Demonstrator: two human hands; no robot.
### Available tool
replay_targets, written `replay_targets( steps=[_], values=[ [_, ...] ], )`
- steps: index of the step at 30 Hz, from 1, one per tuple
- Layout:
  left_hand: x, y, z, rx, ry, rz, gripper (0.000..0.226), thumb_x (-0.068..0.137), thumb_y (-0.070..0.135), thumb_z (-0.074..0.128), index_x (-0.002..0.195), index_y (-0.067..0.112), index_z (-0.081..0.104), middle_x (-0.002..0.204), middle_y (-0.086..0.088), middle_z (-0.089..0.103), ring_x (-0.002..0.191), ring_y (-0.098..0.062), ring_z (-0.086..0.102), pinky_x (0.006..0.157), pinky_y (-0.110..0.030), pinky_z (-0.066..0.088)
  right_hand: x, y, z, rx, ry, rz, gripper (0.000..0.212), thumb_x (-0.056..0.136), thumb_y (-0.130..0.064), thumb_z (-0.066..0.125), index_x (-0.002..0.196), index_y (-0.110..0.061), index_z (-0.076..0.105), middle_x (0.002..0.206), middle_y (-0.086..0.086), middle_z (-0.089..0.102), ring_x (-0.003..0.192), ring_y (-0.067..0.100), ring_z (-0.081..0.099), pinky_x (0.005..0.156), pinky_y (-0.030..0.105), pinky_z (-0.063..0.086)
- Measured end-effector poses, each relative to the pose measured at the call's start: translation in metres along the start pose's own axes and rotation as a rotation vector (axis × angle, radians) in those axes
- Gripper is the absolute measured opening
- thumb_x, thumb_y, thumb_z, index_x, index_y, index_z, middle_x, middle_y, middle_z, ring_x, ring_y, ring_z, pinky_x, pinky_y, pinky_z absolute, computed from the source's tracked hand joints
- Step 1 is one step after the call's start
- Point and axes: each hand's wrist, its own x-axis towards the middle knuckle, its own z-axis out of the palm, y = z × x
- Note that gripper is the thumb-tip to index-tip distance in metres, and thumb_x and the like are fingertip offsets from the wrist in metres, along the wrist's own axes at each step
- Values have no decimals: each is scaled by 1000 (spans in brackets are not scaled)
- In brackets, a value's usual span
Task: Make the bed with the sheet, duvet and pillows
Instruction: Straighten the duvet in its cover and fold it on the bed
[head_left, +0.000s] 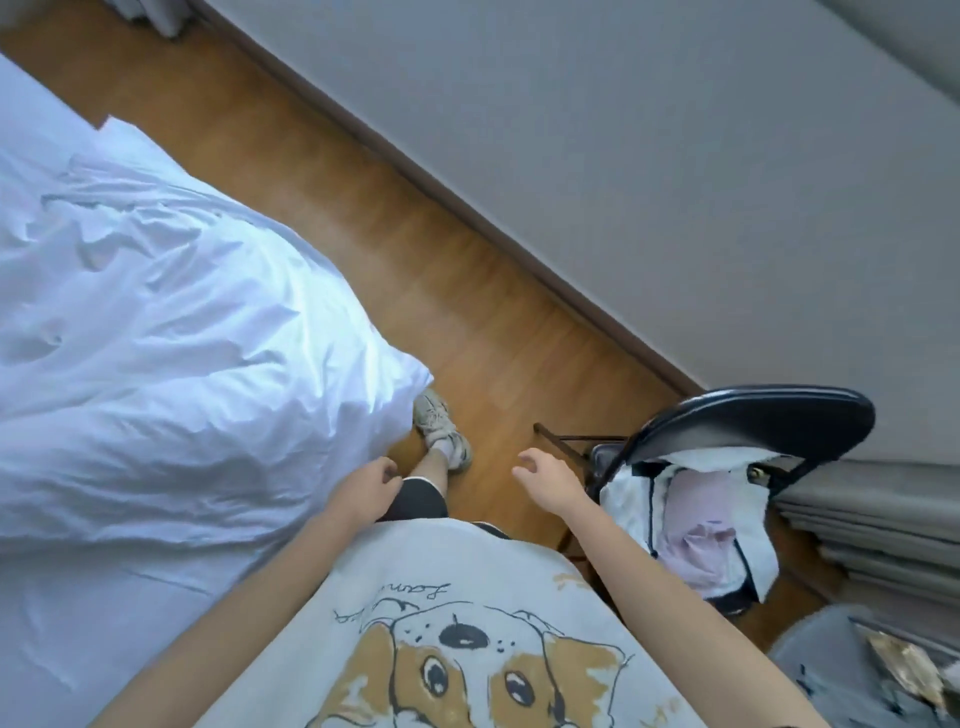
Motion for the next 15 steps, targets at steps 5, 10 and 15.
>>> replay_targets(
  steps=[5, 10, 15],
  values=[
    [77, 55, -81, 5, 36, -24, 33, 96, 27, 44, 124, 16, 55, 123, -2, 61, 111, -25, 56, 88, -31, 41, 66, -60, -77, -113, -36, -4, 42, 98, -34, 45, 135, -16, 48, 135, 6, 55, 123, 27, 50, 101, 35, 40],
    [126, 98, -160, -18, 130, -20, 38, 96, 29, 43, 132, 17, 50, 122, -6, 62, 110, -24, 57, 90, -32, 42, 126, -133, -155, -216, -64, -107, 42, 97, -32, 44, 137, -20, 47, 136, 5, 55, 122, 27, 51, 101, 35, 40],
    [158, 124, -199, -118, 199, -122, 37, 98, 29, 41, 132, 17, 50, 127, -4, 59, 112, -24, 56, 89, -31, 41, 187, -203, -220, -380, -122, -222, 41, 98, -34, 42, 137, -21, 46, 134, 4, 57, 119, 25, 54, 99, 34, 42]
  ],
)
